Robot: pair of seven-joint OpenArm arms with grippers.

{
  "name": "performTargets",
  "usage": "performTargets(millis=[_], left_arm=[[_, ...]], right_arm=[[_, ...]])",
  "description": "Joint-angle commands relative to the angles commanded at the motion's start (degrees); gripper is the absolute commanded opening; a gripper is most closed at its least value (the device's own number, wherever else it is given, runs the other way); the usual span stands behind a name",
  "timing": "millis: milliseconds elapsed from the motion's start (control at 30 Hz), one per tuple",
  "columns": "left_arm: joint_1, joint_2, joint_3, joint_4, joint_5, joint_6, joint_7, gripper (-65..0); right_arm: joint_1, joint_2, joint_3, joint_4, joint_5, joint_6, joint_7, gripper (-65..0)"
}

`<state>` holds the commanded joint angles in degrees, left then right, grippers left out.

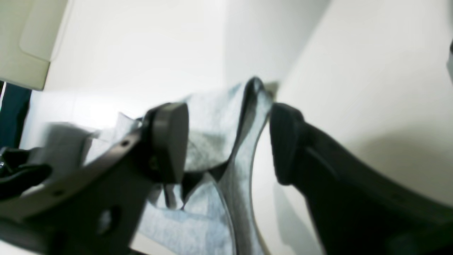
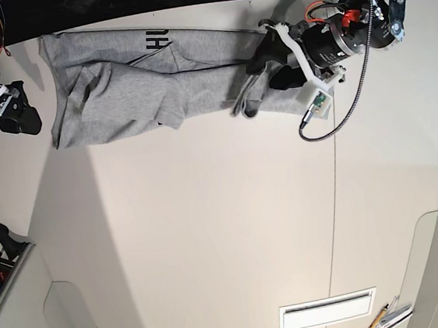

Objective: Fold the T-shirt properly
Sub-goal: 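Grasp the strip end with the left gripper and fold it toward the right gripper, then hold the folded end with the left gripper while the right gripper grasps the other end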

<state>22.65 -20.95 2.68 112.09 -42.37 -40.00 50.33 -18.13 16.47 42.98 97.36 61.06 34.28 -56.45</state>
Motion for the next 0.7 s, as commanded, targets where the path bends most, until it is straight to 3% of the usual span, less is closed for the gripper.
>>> performTargets(millis=[167, 267, 433, 700], left_arm=[[-1.20, 0.04, 1.70, -2.40, -0.76, 0.00, 0.00, -27.4], [-1.70, 0.04, 1.73, -2.40, -4.72, 0.00, 0.09, -27.4], [-1.66, -0.02, 1.92, -2.40, -5.18, 0.00, 3.54, -27.4], [-1.68, 0.00, 1.92, -2.40, -6.27, 0.00, 3.87, -27.4]], right_arm=[[-2.73, -0.15, -2.36, -0.11, 0.02, 0.00, 0.00, -24.4], [-3.19, -0.35, -6.47, -0.72, -0.61, 0.02, 0.13, -24.4], [-2.93, -0.46, -12.07, -5.92, -3.10, 0.00, 4.57, -24.4], [-2.03, -0.26, -12.17, -9.64, -3.41, 0.00, 5.03, -24.4]])
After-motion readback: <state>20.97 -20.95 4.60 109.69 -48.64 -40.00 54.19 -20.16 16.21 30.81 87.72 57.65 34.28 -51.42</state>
